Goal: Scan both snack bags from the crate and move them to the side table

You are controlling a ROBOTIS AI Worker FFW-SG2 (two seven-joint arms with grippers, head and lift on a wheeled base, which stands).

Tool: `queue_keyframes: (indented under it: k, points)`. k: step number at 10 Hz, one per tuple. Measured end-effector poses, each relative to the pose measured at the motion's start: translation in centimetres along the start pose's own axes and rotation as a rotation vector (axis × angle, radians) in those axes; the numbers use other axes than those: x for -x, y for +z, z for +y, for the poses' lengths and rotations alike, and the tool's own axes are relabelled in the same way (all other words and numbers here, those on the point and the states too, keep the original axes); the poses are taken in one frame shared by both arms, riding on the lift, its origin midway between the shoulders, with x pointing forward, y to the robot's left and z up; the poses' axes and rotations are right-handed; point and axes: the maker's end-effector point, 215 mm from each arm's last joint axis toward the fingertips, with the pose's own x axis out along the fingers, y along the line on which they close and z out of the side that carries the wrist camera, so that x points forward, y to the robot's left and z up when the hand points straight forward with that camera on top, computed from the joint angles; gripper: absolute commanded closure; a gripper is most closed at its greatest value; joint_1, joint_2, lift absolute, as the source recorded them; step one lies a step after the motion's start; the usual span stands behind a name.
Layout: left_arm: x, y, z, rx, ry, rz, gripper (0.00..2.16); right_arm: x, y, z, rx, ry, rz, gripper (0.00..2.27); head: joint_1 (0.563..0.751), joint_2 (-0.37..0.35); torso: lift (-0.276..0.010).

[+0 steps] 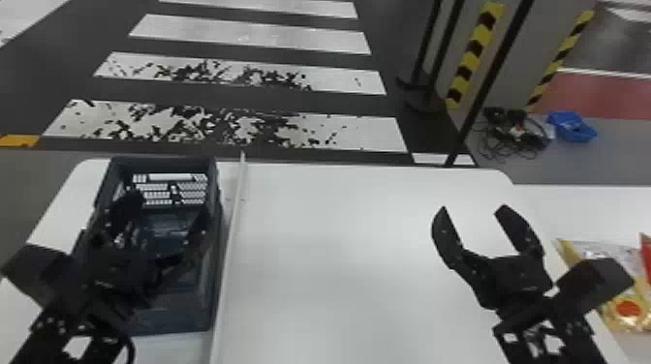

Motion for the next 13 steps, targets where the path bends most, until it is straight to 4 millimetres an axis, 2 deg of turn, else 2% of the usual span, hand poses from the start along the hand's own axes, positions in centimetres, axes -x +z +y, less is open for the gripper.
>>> queue_keyframes:
  k: [3, 6, 9, 13]
  points:
    - [2.0, 0.6, 1.7, -0.002, 0.068, 0.001, 0.08, 1.1, 0.0, 0.3, 0.009, -0.081, -0.020, 0.04, 0.695, -0.096, -0.095]
    - [3.6, 0.9, 3.0, -0.001, 0.113, 0.001, 0.08, 1.0, -1.3, 1.0, 0.016, -0.084, 0.054, 0.07, 0.695, -0.064, -0.095]
    - [3.9, 0.9, 3.2, 0.006, 0.123, 0.001, 0.08, 1.3, -1.5, 0.3, 0.030, -0.084, 0.081, 0.08, 0.695, -0.068, -0.095]
    - [3.9, 0.0, 3.0, 0.010, 0.117, 0.022, 0.08, 1.4, -1.6, -0.4, 0.037, -0.094, 0.086, 0.08, 0.695, -0.081, -0.095]
